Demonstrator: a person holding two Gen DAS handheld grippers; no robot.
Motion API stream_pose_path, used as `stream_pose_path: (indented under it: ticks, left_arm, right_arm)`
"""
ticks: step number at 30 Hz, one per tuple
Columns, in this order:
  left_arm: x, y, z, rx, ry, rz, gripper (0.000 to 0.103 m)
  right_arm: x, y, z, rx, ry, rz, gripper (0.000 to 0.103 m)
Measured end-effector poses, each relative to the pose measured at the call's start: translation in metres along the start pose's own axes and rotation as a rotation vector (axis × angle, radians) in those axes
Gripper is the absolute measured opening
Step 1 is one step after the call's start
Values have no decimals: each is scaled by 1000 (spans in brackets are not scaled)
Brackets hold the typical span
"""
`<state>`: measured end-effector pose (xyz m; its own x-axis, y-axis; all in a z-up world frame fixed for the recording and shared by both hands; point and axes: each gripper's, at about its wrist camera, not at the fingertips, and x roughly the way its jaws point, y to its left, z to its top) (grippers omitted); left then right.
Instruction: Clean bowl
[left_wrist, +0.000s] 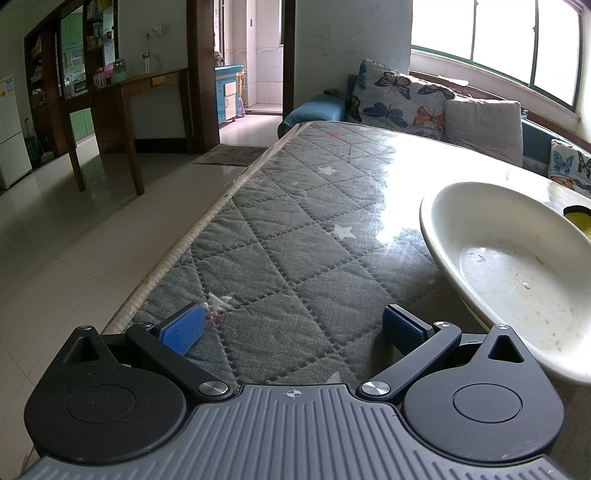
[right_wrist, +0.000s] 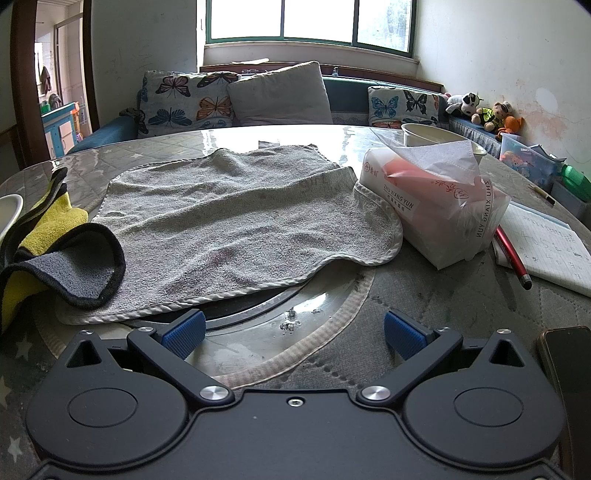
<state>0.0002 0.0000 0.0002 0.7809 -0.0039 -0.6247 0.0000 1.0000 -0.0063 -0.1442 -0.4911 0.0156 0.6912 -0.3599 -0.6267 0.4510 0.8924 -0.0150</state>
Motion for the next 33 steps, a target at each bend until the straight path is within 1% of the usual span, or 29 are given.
stream_pose_path:
  ticks: [33]
  left_arm:
    - [1, 2, 2, 6, 1, 5, 103]
  right_arm:
    - [1, 0, 0, 1, 1, 1, 103]
